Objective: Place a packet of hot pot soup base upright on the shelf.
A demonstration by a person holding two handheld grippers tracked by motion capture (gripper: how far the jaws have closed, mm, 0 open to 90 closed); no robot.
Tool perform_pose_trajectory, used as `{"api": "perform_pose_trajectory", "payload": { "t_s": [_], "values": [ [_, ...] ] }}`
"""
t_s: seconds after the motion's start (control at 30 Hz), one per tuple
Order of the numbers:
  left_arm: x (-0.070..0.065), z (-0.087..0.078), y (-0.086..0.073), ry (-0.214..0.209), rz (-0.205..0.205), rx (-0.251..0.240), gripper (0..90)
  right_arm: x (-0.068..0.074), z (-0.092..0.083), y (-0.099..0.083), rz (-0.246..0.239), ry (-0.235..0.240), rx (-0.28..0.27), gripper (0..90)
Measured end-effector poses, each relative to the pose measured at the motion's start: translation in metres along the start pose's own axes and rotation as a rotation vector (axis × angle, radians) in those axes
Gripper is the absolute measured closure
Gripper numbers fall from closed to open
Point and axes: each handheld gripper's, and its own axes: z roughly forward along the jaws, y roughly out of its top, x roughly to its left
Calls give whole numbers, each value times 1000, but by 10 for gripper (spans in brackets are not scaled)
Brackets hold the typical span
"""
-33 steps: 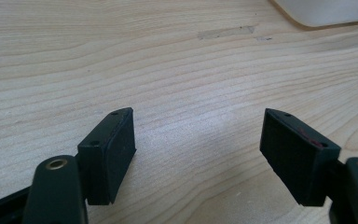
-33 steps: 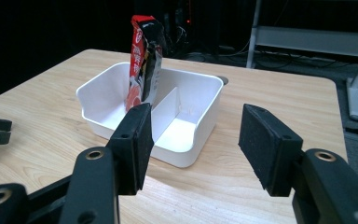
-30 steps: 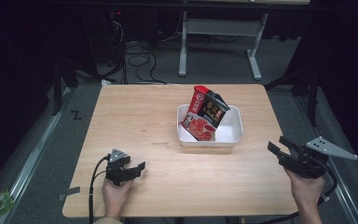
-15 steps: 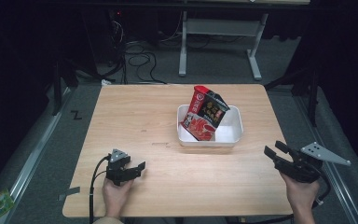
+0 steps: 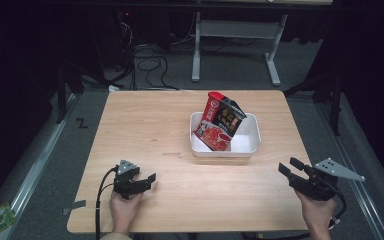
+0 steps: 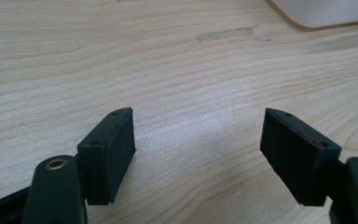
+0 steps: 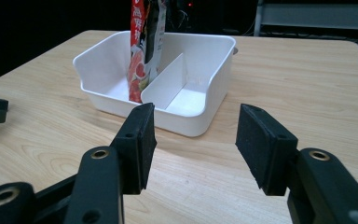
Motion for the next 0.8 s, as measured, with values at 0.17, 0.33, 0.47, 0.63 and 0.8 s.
{"api": "perform_pose_trajectory", "payload": {
  "t_s": [0.17,0.33,0.47,0.63,0.8],
  "values": [
    [1,-2,-1,-3,-9,-20,268,4,8,-3,-5,8,16,481],
    [1,-2,-1,-4,-5,-21,267,8,18,-6,-15,30,29,502],
    [1,-3,-1,-7,-14,-35,266,13,29,-9,-21,50,56,510],
    [3,-4,-2,-20,-30,-52,265,15,43,-11,-23,49,75,509],
    [1,-3,-2,-17,-6,-35,265,18,54,-13,-13,58,80,508]
  ]
}}
